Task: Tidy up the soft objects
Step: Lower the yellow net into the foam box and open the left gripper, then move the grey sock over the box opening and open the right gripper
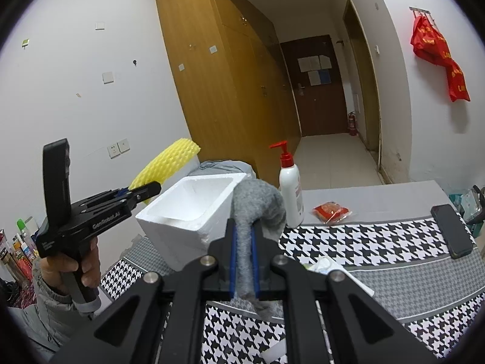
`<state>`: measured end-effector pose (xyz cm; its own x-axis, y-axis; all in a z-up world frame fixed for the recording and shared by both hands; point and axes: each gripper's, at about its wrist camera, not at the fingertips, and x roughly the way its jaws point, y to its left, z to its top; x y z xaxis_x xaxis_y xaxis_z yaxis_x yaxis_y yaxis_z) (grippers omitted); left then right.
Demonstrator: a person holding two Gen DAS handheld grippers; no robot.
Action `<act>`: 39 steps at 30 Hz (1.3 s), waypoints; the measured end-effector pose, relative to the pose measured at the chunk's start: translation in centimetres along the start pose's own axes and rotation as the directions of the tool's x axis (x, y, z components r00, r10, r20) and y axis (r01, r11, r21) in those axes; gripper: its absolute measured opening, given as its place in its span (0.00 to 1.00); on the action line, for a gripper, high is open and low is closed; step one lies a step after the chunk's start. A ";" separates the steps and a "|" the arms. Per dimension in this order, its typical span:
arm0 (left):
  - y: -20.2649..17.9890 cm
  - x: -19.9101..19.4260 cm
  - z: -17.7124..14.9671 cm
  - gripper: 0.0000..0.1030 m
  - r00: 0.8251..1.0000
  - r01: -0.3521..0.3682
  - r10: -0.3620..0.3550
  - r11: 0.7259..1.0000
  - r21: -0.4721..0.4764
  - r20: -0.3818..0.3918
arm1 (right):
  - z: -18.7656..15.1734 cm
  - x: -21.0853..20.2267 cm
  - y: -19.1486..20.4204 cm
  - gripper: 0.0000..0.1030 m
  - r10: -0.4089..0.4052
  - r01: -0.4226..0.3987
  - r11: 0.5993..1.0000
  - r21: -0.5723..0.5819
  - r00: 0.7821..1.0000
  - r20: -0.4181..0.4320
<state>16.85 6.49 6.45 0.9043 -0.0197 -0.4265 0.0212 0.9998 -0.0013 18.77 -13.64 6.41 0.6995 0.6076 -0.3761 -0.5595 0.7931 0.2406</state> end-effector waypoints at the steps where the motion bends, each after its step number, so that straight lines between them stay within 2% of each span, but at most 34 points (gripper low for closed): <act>1: 0.0 0.2 0.0 0.20 1.000 -0.004 0.004 1.000 0.000 -0.006 | 0.0 0.1 -0.1 0.11 0.002 -0.002 1.000 0.002 1.000 0.000; 9: 1.2 2.0 -0.2 0.20 0.999 -0.028 0.028 1.000 -0.006 -0.046 | 0.3 1.2 -0.3 0.11 0.016 -0.016 1.000 0.010 1.000 -0.007; 12: 1.6 2.8 -0.4 0.24 0.998 -0.029 0.029 1.000 -0.006 -0.055 | 0.3 1.5 -0.5 0.11 0.011 -0.011 1.000 0.013 1.000 -0.012; 13: 1.7 2.9 -0.5 0.32 0.998 -0.037 0.036 0.999 -0.008 -0.056 | 0.4 1.7 -0.5 0.11 0.008 -0.008 1.000 0.013 1.000 -0.013; 14: 1.8 3.0 -0.5 0.45 0.998 -0.038 0.038 0.999 -0.010 -0.054 | 0.4 1.8 -0.5 0.11 0.004 -0.004 1.000 0.014 1.000 -0.014; 16: 2.2 3.2 -0.5 0.62 0.998 -0.031 0.030 0.999 -0.022 -0.049 | 0.6 2.0 -0.6 0.11 -0.003 0.004 1.000 0.016 1.000 -0.019; 19: 2.5 2.9 -0.5 0.76 0.998 -0.052 0.051 0.998 -0.025 -0.029 | 0.9 2.4 -0.3 0.11 -0.014 0.015 1.000 0.011 1.000 -0.023; 22: 2.7 2.4 -0.4 0.83 0.998 -0.063 0.063 0.997 -0.032 -0.004 | 1.2 2.7 0.0 0.11 -0.020 0.020 1.000 0.003 0.999 -0.027; 25: 3.2 1.5 -0.5 0.94 0.997 -0.073 0.074 0.996 -0.046 0.021 | 1.7 3.1 0.5 0.11 -0.020 0.020 1.000 -0.004 0.999 -0.030; 30: 3.6 -0.1 -0.8 0.95 0.994 -0.094 0.096 0.995 -0.025 0.061 | 2.9 4.0 1.4 0.11 -0.025 0.024 0.999 -0.032 0.999 -0.026; 39: 5.6 -0.9 -0.9 0.96 0.989 -0.125 0.129 0.991 -0.055 0.067 | 4.9 5.6 3.6 0.11 -0.004 0.003 0.998 -0.069 1.000 -0.015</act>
<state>15.77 12.15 6.05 0.9260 0.1087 -0.3616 -0.1158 0.9933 0.0020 22.82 -7.18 9.62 0.6954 0.6036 -0.3901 -0.5867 0.7902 0.1767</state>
